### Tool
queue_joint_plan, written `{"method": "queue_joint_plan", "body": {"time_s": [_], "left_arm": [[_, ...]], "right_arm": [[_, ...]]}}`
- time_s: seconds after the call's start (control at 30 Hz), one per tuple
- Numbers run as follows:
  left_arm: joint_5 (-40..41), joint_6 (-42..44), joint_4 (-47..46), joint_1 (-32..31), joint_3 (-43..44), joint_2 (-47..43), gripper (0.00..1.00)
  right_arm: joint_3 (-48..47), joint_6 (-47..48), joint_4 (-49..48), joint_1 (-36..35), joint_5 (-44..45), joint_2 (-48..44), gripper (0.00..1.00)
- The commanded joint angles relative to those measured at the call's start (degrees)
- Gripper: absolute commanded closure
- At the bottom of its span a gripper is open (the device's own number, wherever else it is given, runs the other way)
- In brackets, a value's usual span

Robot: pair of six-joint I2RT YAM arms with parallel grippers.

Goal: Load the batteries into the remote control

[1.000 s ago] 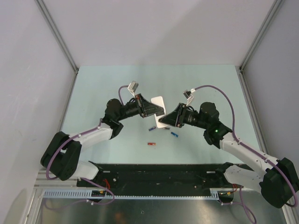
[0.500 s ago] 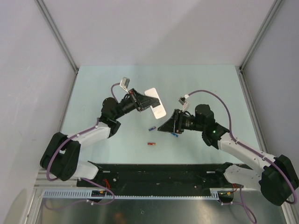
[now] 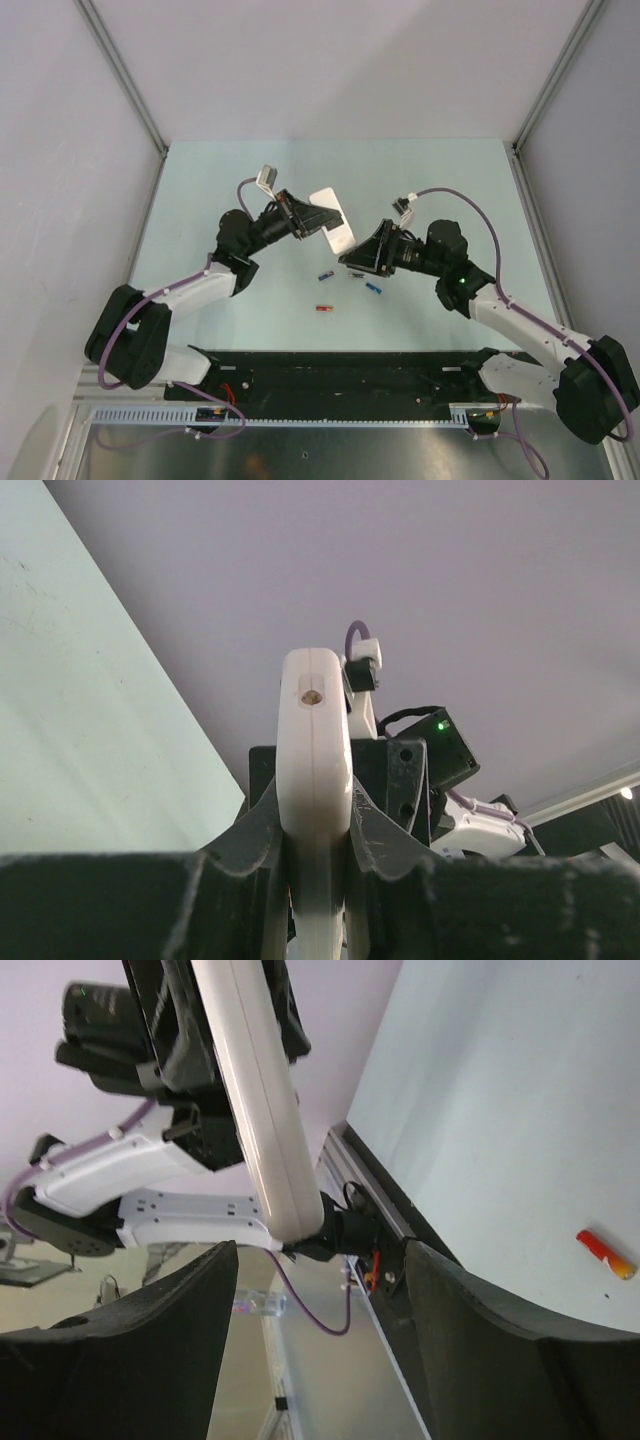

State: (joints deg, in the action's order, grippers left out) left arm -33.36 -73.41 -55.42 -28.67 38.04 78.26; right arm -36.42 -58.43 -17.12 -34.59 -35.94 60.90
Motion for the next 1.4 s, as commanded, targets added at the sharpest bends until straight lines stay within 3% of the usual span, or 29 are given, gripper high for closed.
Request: {"method": "queue_joint_plan", "body": {"time_s": [0.0,0.2,0.47,0.87,1.1,1.37], "left_arm": [[0.4,1.3,-3.4,-0.9,-0.4,-2.2,1.00],[0.1,1.5,-3.4,-1.3,-0.8,-2.1,1.00],[0.3,1.6,-3.5,-2.2,-0.6,-1.7,1.00],[0.5,2.0,-3.4,-3.0,-0.5,-1.3,1.00],[0.5,2.0,-3.4,-2.9,-0.2,-1.6,1.00],[0.8,0.4,-3.4,-1.7,0.4,-2.1,1.00]], "right_arm": [[-0.3,-5.0,-7.8,0.7,1.5,1.4,0.28],[-0.4,-7.3,-12.6,1.3,2.5,3.5,0.28],[-0.4,-8.2,-14.0,1.5,3.5,6.1,0.45],[-0.5,-8.5,-13.2,1.5,7.3,5.5,0.51],[-0.5,-7.5,-10.2,1.2,7.5,5.5,0.71],[-0.4,-4.5,-5.1,0.6,6.9,4.4,0.86]]}}
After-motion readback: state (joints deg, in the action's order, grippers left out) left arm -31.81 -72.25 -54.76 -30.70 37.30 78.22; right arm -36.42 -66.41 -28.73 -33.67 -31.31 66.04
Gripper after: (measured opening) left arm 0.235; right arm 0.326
